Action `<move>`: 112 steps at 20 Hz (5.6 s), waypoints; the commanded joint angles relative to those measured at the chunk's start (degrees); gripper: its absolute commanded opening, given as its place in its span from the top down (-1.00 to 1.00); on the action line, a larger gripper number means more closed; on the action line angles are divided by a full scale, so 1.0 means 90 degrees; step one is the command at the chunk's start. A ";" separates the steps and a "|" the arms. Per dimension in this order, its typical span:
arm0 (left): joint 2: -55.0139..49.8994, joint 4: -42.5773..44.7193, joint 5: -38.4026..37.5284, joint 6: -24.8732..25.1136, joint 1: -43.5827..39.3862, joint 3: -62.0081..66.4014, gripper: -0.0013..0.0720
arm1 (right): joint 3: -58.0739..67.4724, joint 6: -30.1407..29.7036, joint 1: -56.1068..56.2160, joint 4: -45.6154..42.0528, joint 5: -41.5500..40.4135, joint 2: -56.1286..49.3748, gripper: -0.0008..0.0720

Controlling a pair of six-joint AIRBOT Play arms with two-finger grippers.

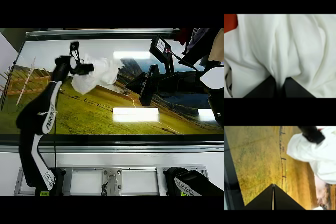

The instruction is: Fold the clothes and pants, and hang the long-sleeved shirts on hangers.

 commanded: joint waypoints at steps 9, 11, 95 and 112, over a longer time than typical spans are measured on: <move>0.4483 -0.0022 -0.1311 0.0607 -0.0039 0.0005 0.91 | 0.0002 0.0032 0.0000 0.1222 0.0012 0.0034 0.92; 0.4799 0.0034 -0.2157 0.0605 -0.0194 -0.0073 0.91 | 0.0005 0.0605 -0.0180 0.0724 -0.0396 0.0209 0.92; 0.5982 -0.1200 -0.2863 0.0554 -0.0495 -0.3140 0.91 | 0.2620 0.5149 -0.0763 -0.3706 0.2443 -0.0588 0.92; 0.4199 -0.1710 0.0318 0.0107 -0.0741 -0.5717 -0.46 | 0.1928 0.6261 -0.0797 -0.3893 -0.0180 -0.2854 -0.92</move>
